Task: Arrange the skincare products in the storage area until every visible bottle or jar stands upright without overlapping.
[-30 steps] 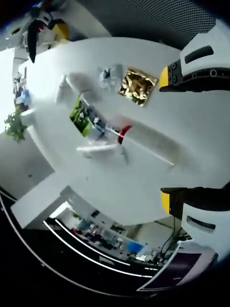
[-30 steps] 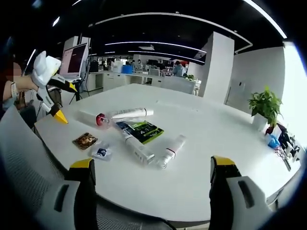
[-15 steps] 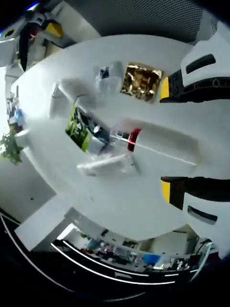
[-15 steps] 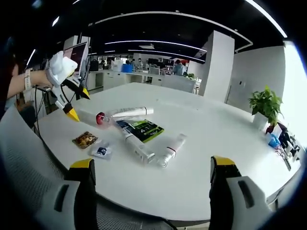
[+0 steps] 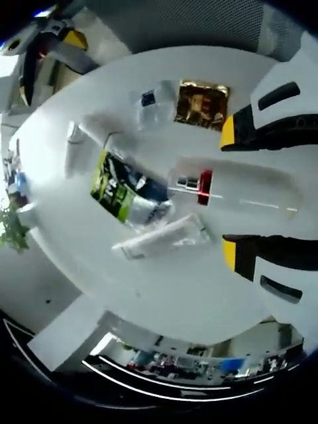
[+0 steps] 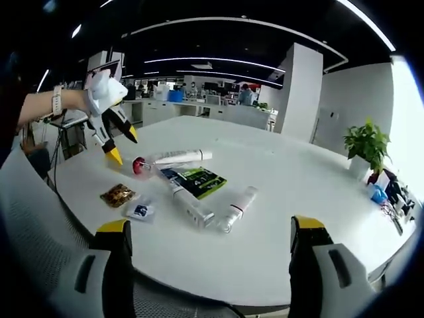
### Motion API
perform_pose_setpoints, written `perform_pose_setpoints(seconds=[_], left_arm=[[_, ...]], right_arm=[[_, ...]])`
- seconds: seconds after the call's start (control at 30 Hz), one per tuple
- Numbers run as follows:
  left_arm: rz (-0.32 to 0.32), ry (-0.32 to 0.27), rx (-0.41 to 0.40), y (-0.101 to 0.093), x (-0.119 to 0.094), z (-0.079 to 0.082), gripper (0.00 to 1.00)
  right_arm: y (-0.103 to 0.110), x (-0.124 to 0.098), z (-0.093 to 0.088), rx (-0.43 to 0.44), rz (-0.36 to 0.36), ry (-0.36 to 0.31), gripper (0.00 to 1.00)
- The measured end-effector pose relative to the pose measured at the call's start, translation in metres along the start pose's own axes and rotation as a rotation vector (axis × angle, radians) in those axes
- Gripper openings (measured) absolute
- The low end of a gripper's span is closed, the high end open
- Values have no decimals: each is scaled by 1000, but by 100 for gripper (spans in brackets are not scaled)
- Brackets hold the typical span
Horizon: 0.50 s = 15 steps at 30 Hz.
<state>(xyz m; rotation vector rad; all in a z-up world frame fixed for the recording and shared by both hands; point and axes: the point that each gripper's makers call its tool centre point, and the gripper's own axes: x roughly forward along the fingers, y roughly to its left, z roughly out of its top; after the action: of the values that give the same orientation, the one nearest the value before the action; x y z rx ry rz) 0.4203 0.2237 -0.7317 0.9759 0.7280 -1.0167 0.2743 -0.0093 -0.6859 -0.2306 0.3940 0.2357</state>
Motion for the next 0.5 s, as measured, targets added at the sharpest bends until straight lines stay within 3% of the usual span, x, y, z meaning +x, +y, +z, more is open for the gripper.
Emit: perform_pose_setpoints(seconds=[0.5], left_arm=[[-142, 97, 75, -5, 26, -3, 41]], right_arm=[[0, 0, -3, -5, 1, 18, 96]])
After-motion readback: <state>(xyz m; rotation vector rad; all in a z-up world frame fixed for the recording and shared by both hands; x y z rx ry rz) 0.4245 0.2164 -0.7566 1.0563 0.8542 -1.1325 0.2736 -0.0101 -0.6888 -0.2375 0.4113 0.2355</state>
